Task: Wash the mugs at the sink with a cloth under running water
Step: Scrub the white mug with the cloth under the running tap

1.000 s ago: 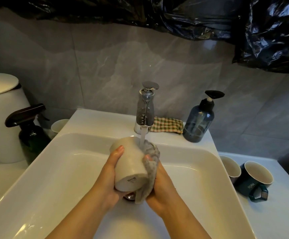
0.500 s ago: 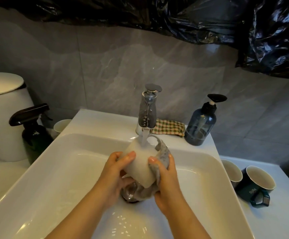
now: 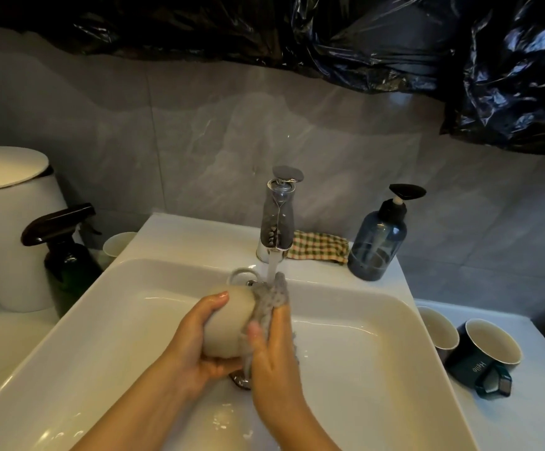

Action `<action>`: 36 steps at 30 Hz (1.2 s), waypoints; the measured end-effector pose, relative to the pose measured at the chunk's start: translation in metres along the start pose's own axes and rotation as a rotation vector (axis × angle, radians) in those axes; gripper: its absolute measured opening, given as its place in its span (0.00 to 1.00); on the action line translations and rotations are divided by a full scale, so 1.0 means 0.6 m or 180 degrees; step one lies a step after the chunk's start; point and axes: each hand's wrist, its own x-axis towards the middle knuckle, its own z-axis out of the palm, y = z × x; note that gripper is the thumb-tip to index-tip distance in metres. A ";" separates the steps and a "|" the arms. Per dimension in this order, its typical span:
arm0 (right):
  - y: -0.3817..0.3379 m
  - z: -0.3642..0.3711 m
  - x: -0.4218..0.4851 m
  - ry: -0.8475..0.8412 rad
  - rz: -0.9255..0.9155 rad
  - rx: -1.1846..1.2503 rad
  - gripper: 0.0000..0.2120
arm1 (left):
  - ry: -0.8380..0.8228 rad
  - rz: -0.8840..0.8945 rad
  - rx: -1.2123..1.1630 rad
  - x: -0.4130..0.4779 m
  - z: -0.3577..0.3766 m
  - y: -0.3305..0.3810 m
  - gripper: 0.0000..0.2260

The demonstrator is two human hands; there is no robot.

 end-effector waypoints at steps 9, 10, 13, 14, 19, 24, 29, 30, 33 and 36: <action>-0.014 -0.075 0.024 0.0677 0.2065 0.2916 0.16 | -0.0482 0.0191 0.0760 -0.001 0.021 -0.016 0.24; -0.017 -0.069 0.017 0.0635 0.1944 0.2715 0.16 | -0.0350 0.0221 0.0479 0.007 0.023 -0.019 0.24; -0.006 -0.039 0.002 0.0250 0.0975 0.1640 0.25 | -0.0240 -0.0018 -0.0130 0.011 0.022 -0.014 0.23; -0.006 -0.029 -0.006 0.0099 0.0857 0.1512 0.29 | -0.0288 -0.0171 -0.0151 0.011 0.015 -0.010 0.24; -0.030 -0.048 0.022 0.0036 0.1589 0.2281 0.23 | -0.0493 -0.0362 0.0177 0.004 0.005 -0.009 0.21; -0.023 -0.076 0.026 0.0280 0.1612 0.1608 0.12 | -0.0546 -0.1068 0.0223 0.003 0.011 -0.011 0.23; -0.014 -0.074 0.034 0.0968 0.1280 0.0840 0.18 | -0.0546 -0.1112 0.0206 -0.001 0.010 -0.008 0.27; -0.012 -0.077 0.034 0.1099 0.1191 0.0533 0.18 | -0.0518 -0.0956 0.0282 -0.004 0.015 -0.010 0.25; -0.010 -0.083 0.031 0.1113 0.0927 -0.0093 0.14 | -0.0233 -0.0395 0.0786 -0.009 0.028 -0.024 0.23; 0.002 -0.086 0.036 0.0985 0.0889 0.0209 0.18 | -0.0244 -0.0063 0.0977 -0.008 0.025 -0.025 0.23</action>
